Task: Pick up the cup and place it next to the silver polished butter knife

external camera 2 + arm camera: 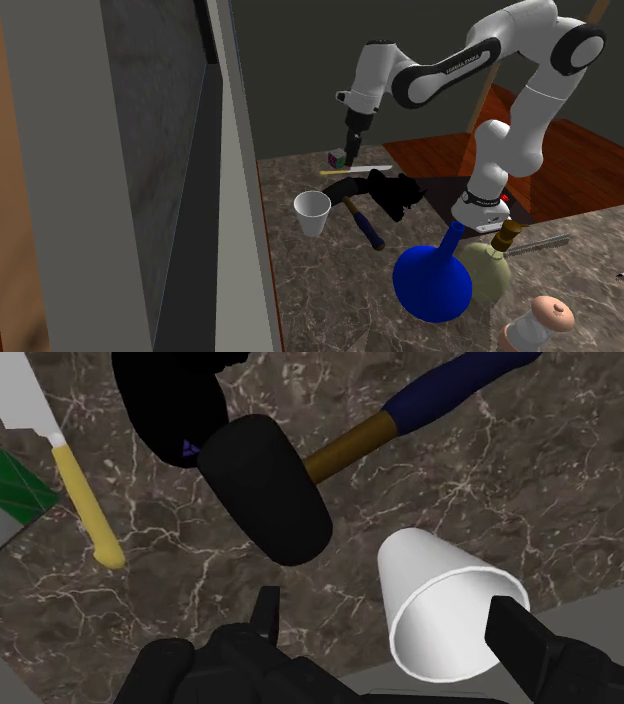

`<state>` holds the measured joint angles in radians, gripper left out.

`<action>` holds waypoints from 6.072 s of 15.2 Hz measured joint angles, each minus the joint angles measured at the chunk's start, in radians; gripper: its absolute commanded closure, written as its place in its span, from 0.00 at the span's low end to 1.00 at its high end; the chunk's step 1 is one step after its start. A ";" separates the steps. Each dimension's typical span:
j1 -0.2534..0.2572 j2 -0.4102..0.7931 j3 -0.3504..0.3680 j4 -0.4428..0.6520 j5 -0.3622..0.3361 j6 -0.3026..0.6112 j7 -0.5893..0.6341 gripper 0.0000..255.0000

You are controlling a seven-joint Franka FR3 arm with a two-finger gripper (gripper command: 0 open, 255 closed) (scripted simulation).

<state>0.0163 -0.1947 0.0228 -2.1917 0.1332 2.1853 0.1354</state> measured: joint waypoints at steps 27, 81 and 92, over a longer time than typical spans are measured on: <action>0.026 0.479 0.024 0.246 0.104 0.215 -0.026 1.00; 0.068 0.097 0.053 0.263 0.052 -0.164 0.144 1.00; 0.140 -0.254 0.148 -0.082 0.092 -0.145 0.285 1.00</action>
<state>0.1560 -0.4491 0.1704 -2.2736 0.2250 2.0407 0.4207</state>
